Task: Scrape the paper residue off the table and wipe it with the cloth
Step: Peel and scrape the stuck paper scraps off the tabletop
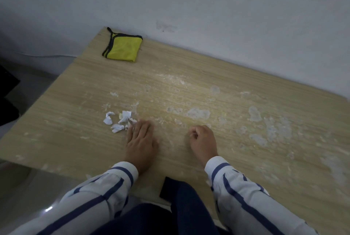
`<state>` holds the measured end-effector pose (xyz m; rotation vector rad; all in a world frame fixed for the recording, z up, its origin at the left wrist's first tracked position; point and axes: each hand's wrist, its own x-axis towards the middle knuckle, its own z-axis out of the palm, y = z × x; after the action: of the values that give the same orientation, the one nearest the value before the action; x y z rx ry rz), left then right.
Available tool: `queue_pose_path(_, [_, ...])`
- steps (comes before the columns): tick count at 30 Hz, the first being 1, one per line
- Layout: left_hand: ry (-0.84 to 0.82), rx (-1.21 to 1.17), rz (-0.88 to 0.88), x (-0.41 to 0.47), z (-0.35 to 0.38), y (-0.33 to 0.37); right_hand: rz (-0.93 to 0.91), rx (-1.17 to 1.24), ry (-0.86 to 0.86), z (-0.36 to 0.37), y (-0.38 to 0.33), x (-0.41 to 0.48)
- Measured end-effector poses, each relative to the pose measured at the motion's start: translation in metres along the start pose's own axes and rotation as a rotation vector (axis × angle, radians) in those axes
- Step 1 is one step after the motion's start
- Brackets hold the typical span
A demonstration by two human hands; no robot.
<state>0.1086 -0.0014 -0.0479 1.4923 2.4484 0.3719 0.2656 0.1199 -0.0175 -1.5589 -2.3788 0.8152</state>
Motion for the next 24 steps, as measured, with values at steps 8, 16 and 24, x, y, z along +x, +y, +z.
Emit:
queue_pose_path(8, [0.017, 0.061, -0.051, 0.000, 0.001, 0.011, 0.039, -0.014, 0.018, -0.012, 0.033, -0.004])
queue_pose_path(16, [-0.052, 0.088, 0.066, -0.002, 0.017, 0.058, 0.007, -0.129, -0.059, -0.019, 0.047, -0.011])
queue_pose_path(24, [-0.061, 0.117, 0.086, 0.007, 0.028, 0.079, -0.104, -0.182, -0.097, -0.020, 0.045, 0.002])
